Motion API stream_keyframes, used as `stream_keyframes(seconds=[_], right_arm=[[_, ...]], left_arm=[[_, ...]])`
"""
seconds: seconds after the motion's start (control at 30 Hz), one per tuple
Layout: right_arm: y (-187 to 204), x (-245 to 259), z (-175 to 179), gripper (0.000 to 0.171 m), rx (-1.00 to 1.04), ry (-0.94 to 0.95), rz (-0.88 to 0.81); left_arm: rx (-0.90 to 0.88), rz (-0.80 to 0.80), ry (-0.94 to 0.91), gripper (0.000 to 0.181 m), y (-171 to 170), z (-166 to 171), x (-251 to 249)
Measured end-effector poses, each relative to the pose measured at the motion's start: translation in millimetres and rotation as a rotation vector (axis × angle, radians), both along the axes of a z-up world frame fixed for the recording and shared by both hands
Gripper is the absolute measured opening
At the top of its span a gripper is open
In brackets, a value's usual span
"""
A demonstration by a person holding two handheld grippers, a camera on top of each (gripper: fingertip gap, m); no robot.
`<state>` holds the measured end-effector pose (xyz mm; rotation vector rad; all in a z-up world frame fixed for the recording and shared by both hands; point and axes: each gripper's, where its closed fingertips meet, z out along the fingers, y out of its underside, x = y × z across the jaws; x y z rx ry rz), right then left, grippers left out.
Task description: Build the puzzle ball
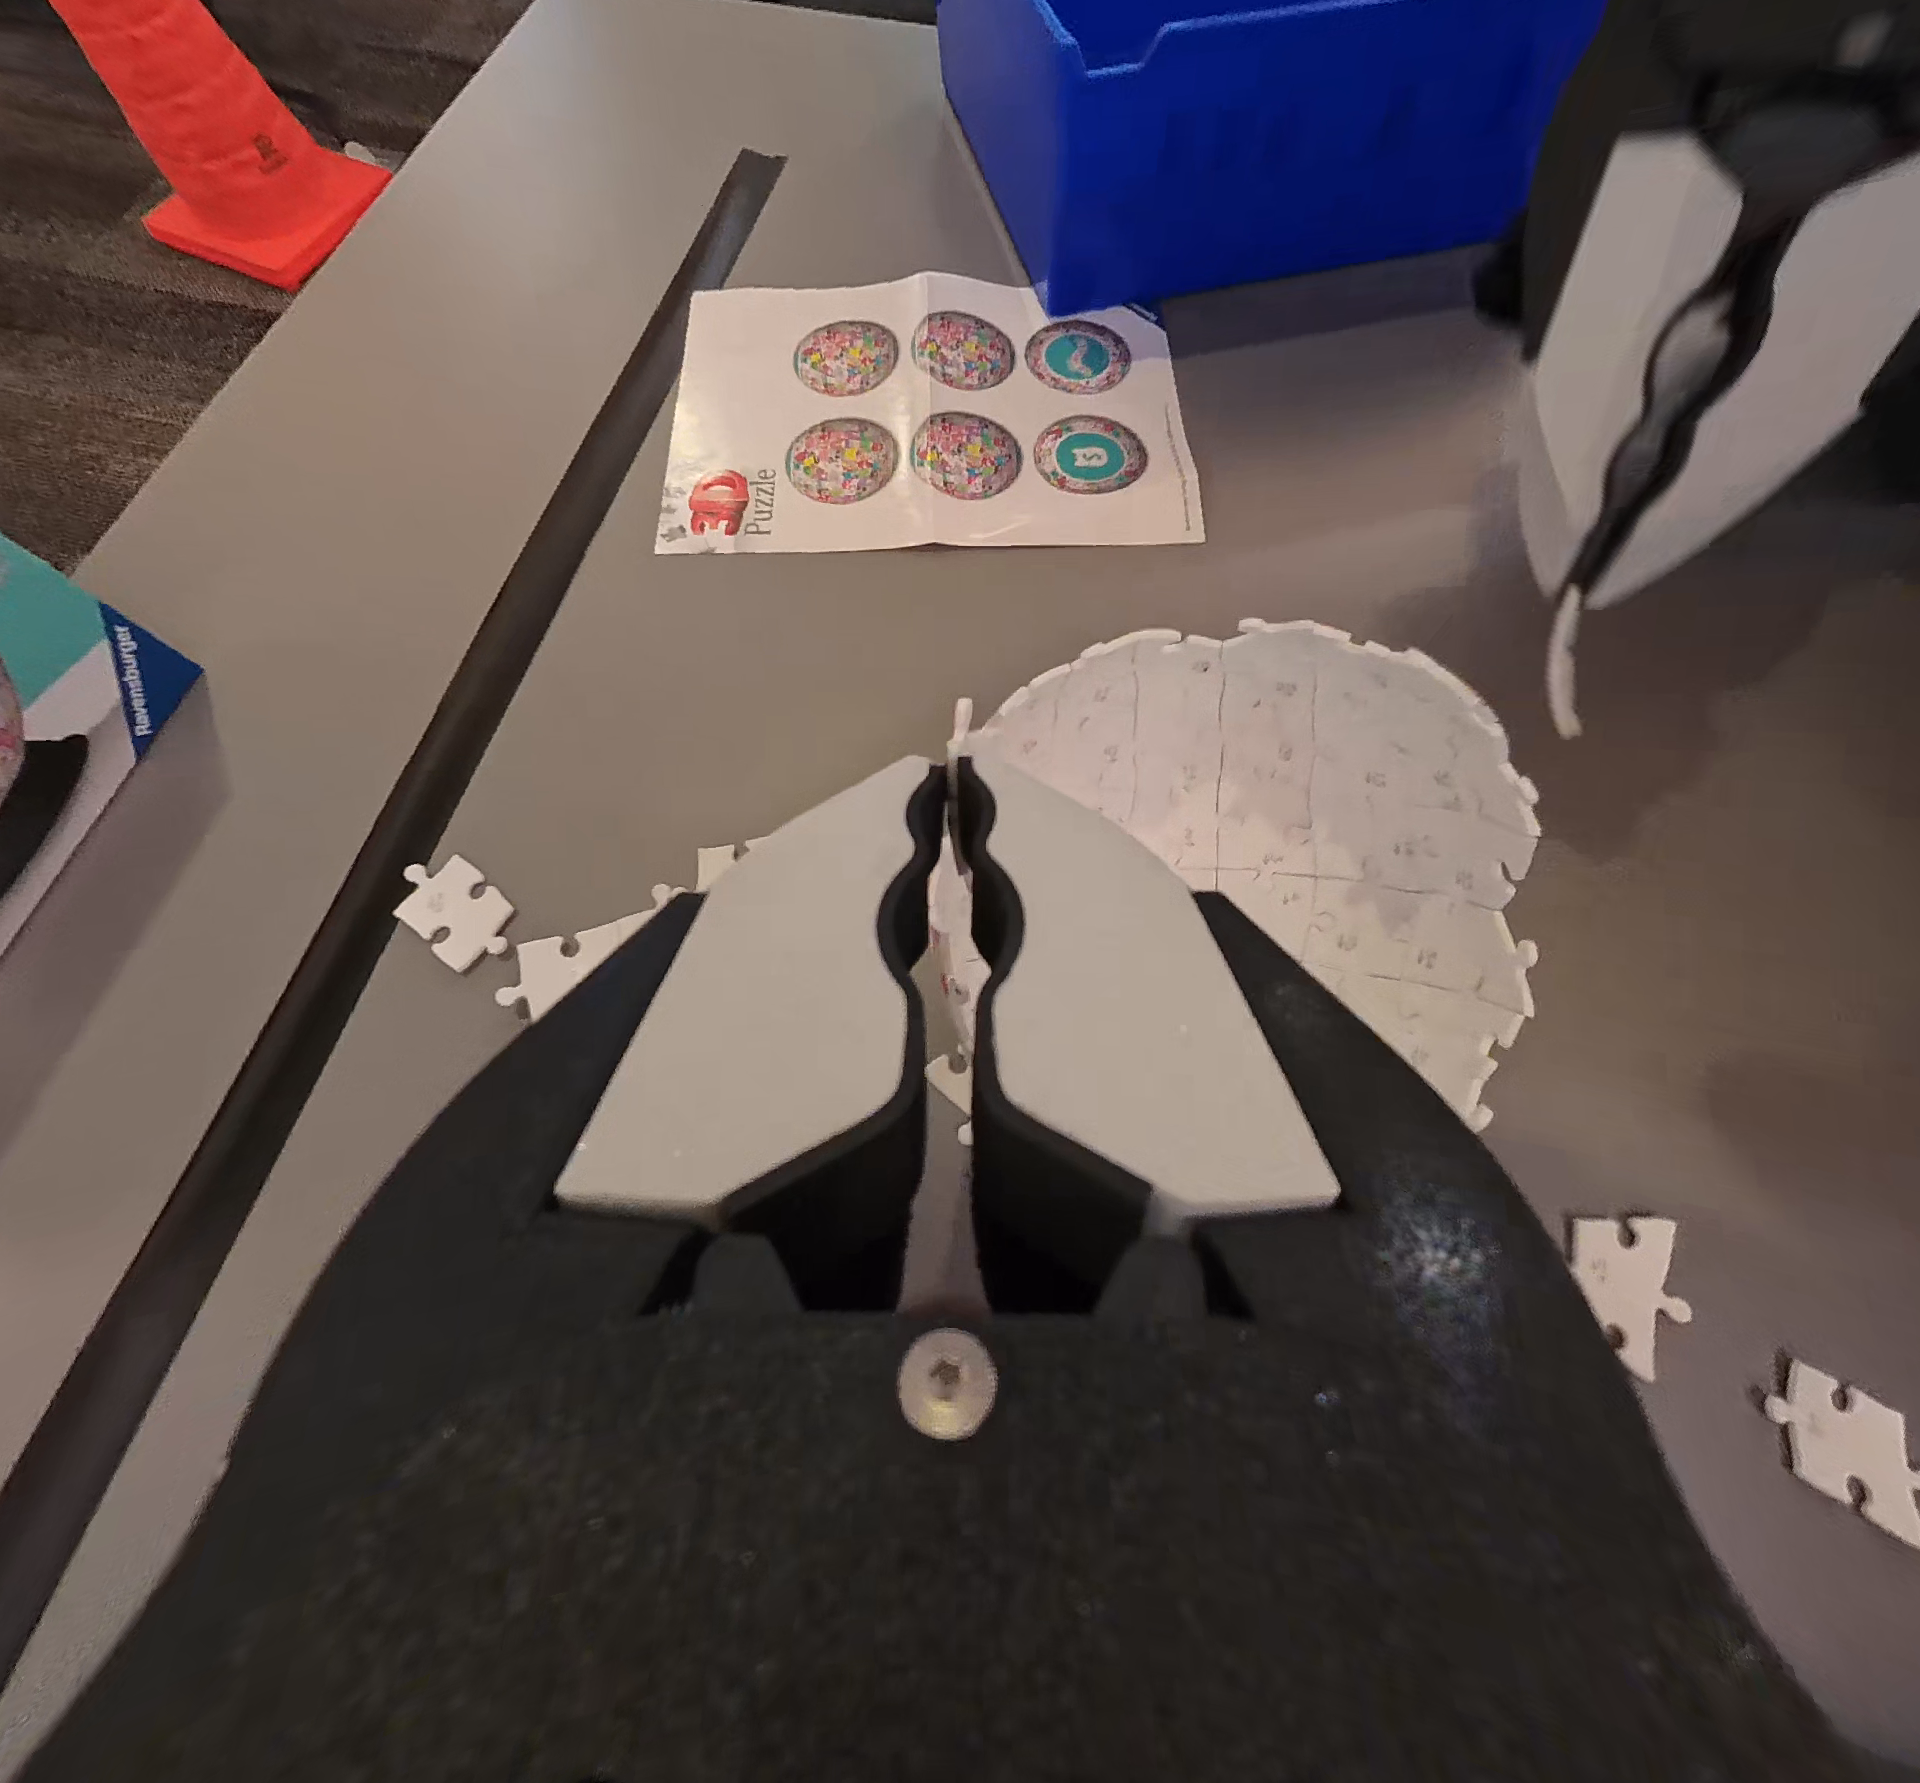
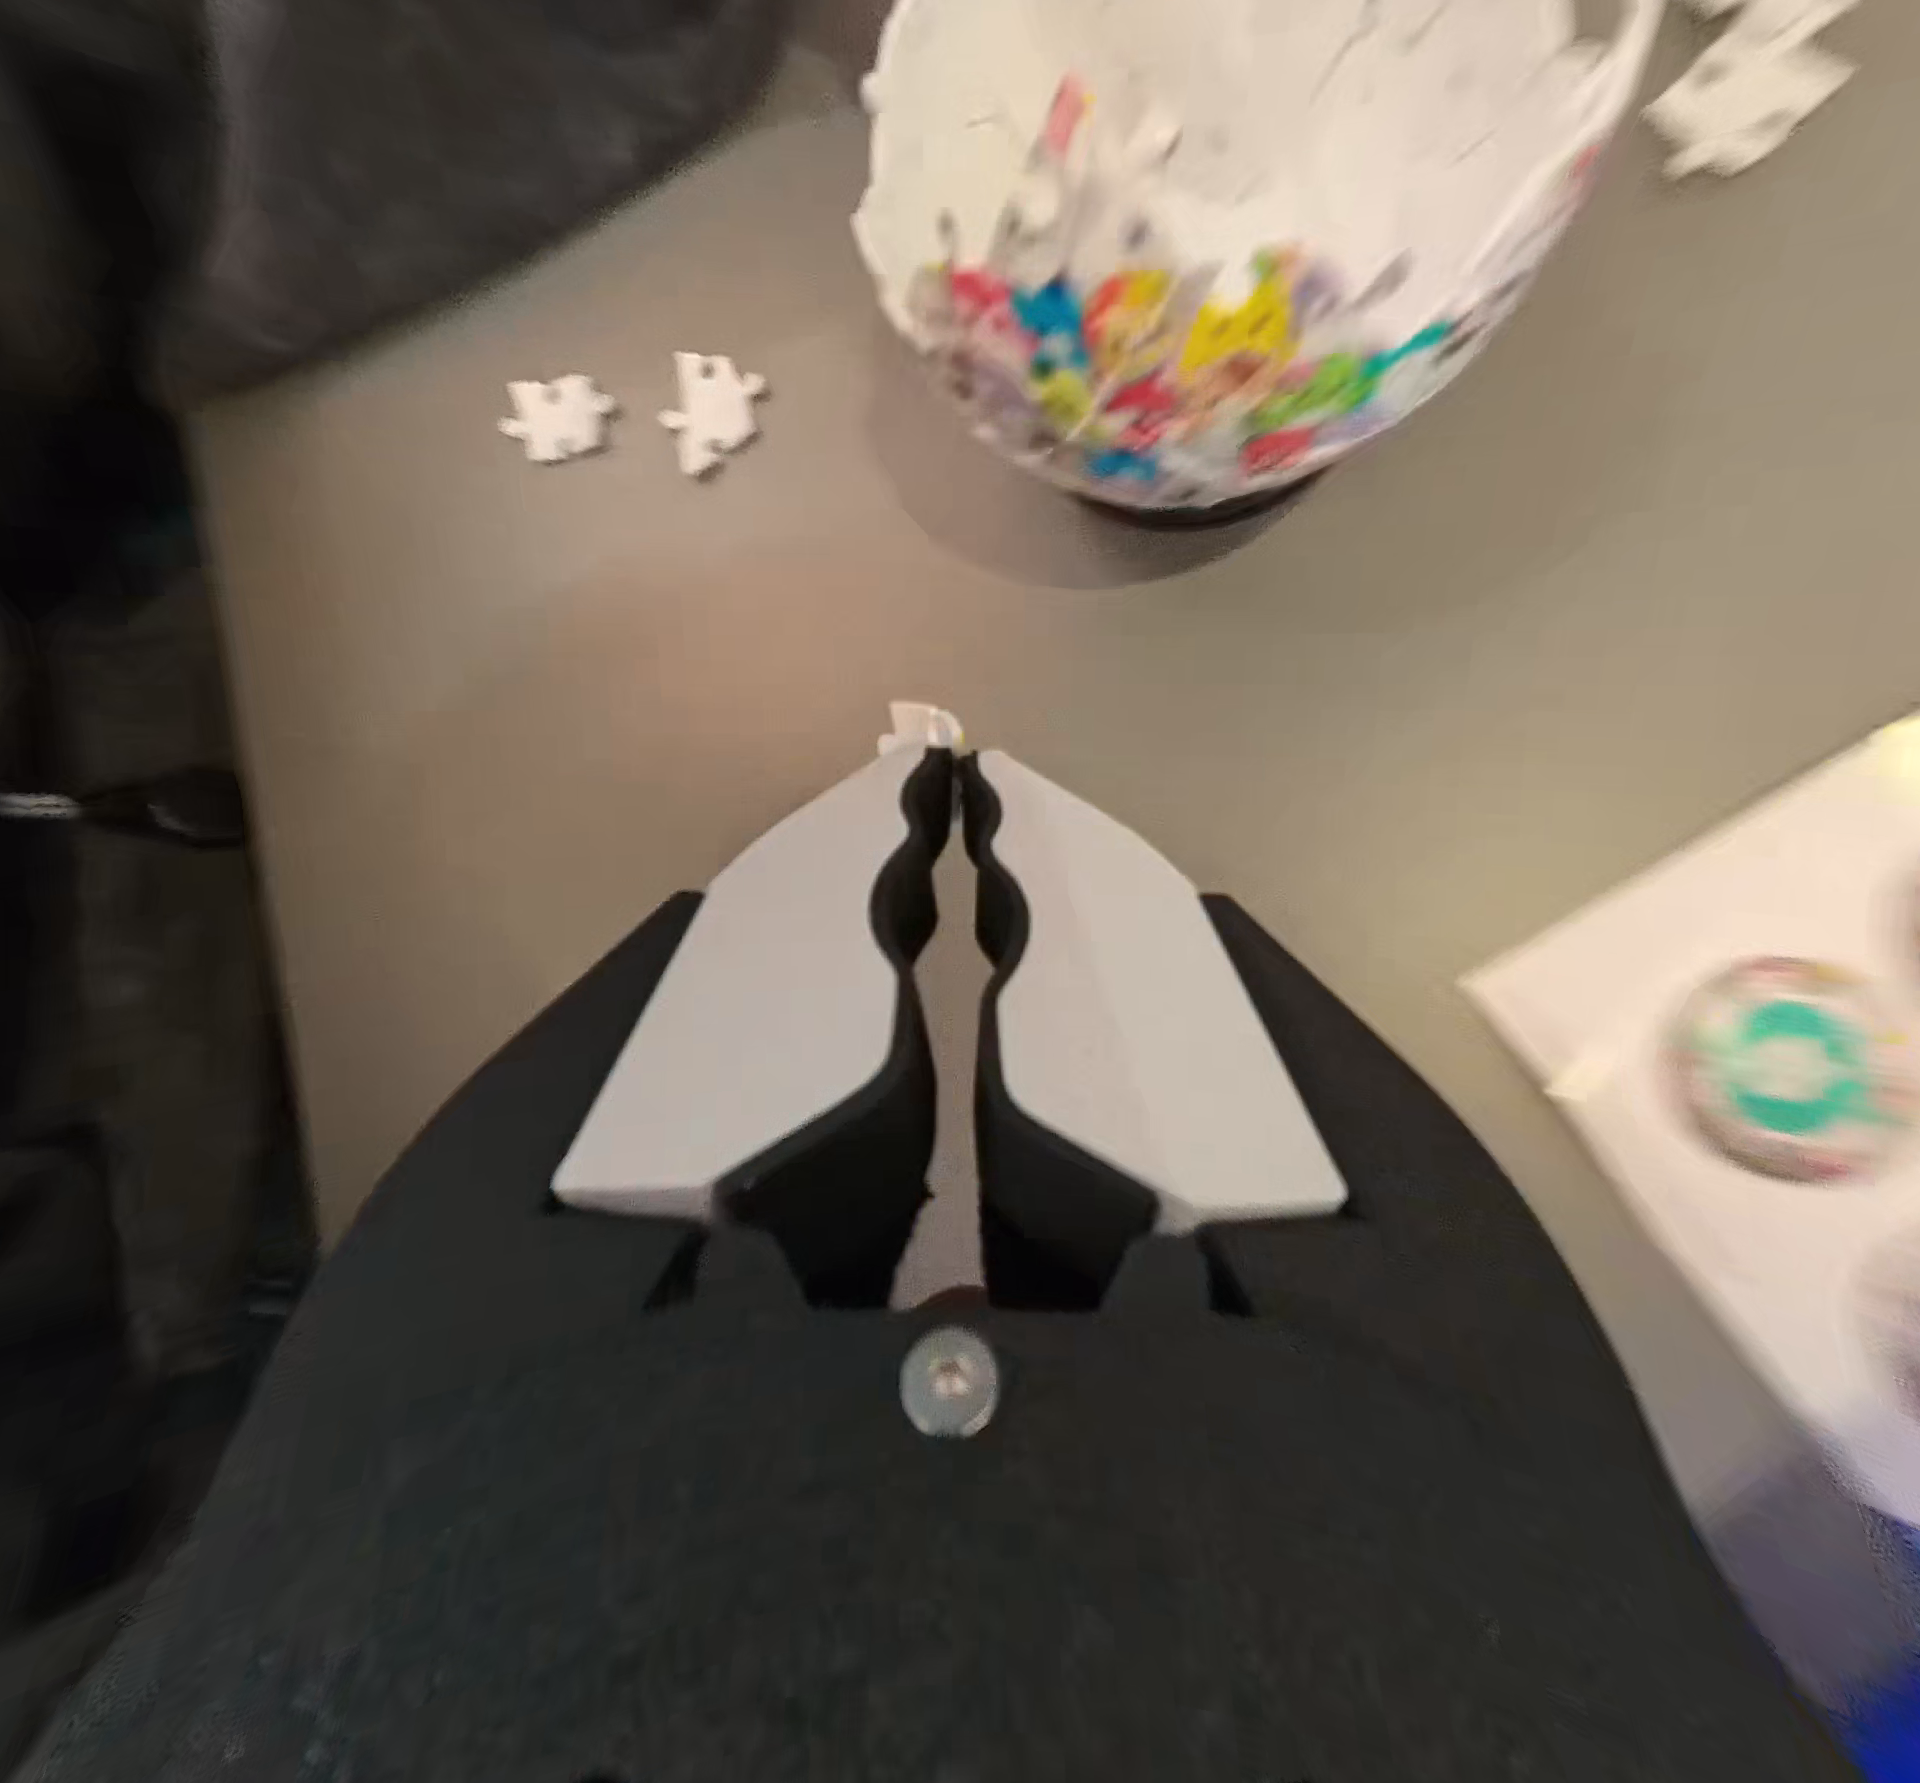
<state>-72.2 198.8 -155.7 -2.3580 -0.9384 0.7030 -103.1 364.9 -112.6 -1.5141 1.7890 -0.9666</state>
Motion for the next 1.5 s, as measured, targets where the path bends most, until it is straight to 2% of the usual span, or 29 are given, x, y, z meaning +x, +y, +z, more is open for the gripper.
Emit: stream_keyframes(seconds=[0.13,0.17,0.23,0.53,0.67,0.83,0.97,1.13,1.37,1.43,1.5], right_arm=[[-24.8,-23.9,-7.5,0.002,-0.155,0.424,-0.103],[-28.1,-25.8,-15.1,0.002,-0.22,0.48,-0.131],[-30.9,-25.0,-35.9,0.002,-0.259,0.469,-0.168],[-3.6,-8.1,-50.4,0.007,-0.126,0.333,-0.274],[1.1,-4.6,-55.9,0.021,-0.114,0.306,-0.301],[8.6,9.0,-47.0,0.024,0.07,0.227,-0.323],[20.1,14.2,-14.8,0.025,0.347,0.17,-0.361],[21.1,-13.1,55.6,0.028,0.715,0.144,-0.308],[17.2,-70.6,81.8,0.044,0.657,0.071,-0.094],[19.5,-80.8,100.7,0.054,0.676,0.046,-0.053],[24.2,-87.7,130.4,0.054,0.749,0.043,-0.03]], left_arm=[[-0.033,0.043,-0.057,0.002,-1.4,14.8,-8.9],[-0.039,0.057,-0.076,0.001,-1.9,19.8,-13.0],[-0.056,0.087,-0.113,0.002,-3.2,28.9,-23.2],[-0.118,0.162,-0.151,0.002,-19.1,48.1,-58.6],[-0.114,0.175,-0.143,0.002,-43.0,52.0,-68.2],[-0.119,0.156,-0.119,0.002,-80.0,44.7,-80.0],[-0.137,0.147,-0.085,0.002,-99.5,27.4,-83.9],[-0.146,0.142,-0.103,0.002,-111.5,31.4,-92.9],[-0.085,0.142,-0.112,0.002,-116.4,47.5,-114.0],[-0.089,0.146,-0.145,0.002,-114.7,59.6,-120.4],[-0.09,0.147,-0.177,0.002,-113.2,73.2,-127.3]])
